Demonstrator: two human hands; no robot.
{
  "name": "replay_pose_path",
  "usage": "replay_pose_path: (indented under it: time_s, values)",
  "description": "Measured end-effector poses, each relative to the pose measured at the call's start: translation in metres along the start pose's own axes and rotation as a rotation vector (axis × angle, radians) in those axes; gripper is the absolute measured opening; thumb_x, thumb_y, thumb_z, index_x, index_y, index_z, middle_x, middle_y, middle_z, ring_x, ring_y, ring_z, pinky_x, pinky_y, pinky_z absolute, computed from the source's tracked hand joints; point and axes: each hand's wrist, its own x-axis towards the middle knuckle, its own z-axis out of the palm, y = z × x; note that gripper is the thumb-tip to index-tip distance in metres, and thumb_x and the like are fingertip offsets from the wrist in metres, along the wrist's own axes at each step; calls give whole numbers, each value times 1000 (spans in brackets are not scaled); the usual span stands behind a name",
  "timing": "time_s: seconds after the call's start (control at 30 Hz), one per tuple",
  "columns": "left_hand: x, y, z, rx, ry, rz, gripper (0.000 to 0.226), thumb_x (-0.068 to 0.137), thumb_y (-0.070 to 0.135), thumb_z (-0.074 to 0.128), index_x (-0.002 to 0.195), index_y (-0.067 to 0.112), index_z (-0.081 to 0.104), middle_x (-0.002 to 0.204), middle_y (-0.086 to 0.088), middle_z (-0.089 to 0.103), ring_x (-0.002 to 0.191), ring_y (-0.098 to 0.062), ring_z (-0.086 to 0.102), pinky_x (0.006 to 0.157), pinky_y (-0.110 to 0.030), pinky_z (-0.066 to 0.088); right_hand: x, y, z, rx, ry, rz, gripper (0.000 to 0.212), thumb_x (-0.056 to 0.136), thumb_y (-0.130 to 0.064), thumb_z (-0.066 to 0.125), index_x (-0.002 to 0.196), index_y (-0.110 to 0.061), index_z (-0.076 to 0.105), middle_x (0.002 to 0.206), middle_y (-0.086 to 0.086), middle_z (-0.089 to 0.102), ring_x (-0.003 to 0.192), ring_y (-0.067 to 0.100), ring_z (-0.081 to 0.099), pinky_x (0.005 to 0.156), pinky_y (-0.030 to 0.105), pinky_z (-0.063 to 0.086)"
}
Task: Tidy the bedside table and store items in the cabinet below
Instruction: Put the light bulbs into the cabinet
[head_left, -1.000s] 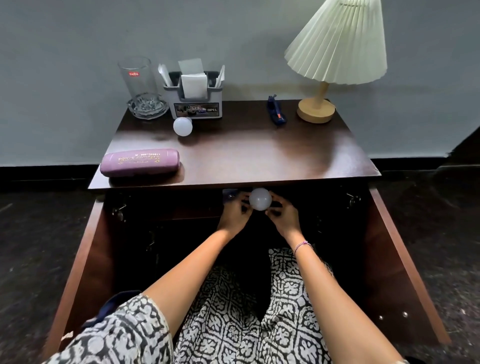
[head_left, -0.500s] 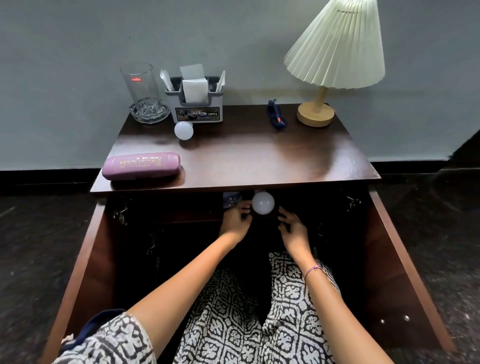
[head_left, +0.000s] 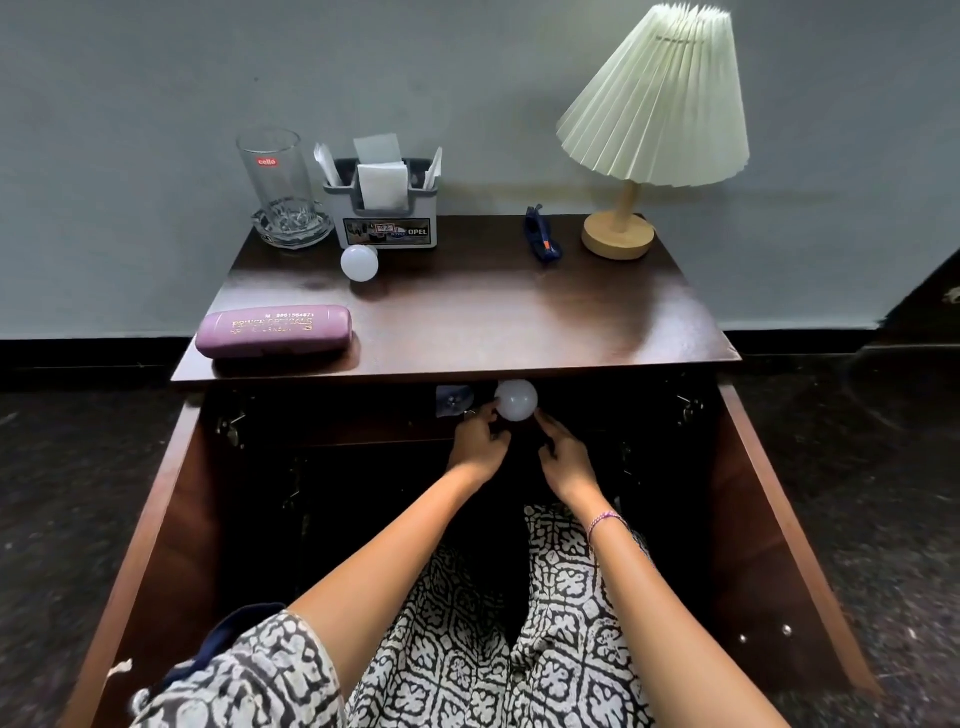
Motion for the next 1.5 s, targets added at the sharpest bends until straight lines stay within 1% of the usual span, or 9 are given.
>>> replay_pose_path:
  time_s: [0.13,0.27,0.5,0.67,0.87,0.97,1.07,1.3,1.5]
  values:
    - [-3,6,-3,54,11,2,50,85,0,50,133,12,49,132,-10,58,122,-23,54,103,-26,41,1,-10,-5,33,-56,39,59,88,8,43,144,-9,32,152,9,30,141,23,29,108,15,17]
    - [-20,15,-14,108,102,101,39,83,2,51,120,14,58,116,-10,66,108,-24,62,92,-25,46,-18,-21,-10,116,-6,-17,61,85,11,46,142,-8,35,149,12,34,138,25,33,116,30,23]
    - [-65,45,-46,417,273,546,18,81,14,54,88,21,69,87,8,69,81,-10,65,72,-25,52,-53,-48,-25,287,43,-109,41,90,2,45,124,-17,56,123,-4,56,115,7,54,102,42,46]
    - [-74,74,-63,442,408,662,22,78,23,47,78,22,69,79,9,67,73,-10,61,63,-23,50,-58,-76,-34,368,81,-237,37,92,1,46,109,-26,65,108,-8,68,105,5,63,94,34,52]
    - [-53,107,-94,393,607,580,20,81,14,55,94,23,68,93,3,64,86,-13,60,70,-25,50,-44,-119,-38,411,92,-353,44,91,5,46,98,-34,65,99,-4,71,95,4,67,79,13,52]
    - [-32,118,-119,389,637,510,27,83,12,53,108,17,63,109,-3,62,105,-20,54,88,-27,44,-28,-142,-37,390,82,-392,41,90,7,45,100,-27,64,100,-1,70,97,7,66,83,22,54]
    - [-8,121,-144,379,617,334,36,85,13,53,120,10,54,123,-10,55,116,-24,46,100,-30,35,-9,-163,-30,395,67,-384,41,88,8,44,104,-24,63,103,0,67,97,9,64,87,29,54]
    - [42,121,-187,295,548,50,52,90,12,46,139,0,33,143,-21,37,134,-33,31,111,-34,21,49,-210,2,391,-15,-309,45,87,6,46,131,-5,49,129,11,55,117,20,54,94,18,39]
    - [68,123,-199,265,399,-85,47,93,9,36,137,-8,31,142,-30,37,134,-39,32,111,-38,27,85,-233,35,504,-133,-169,53,91,4,43,143,-2,30,146,17,38,131,27,43,87,18,40]
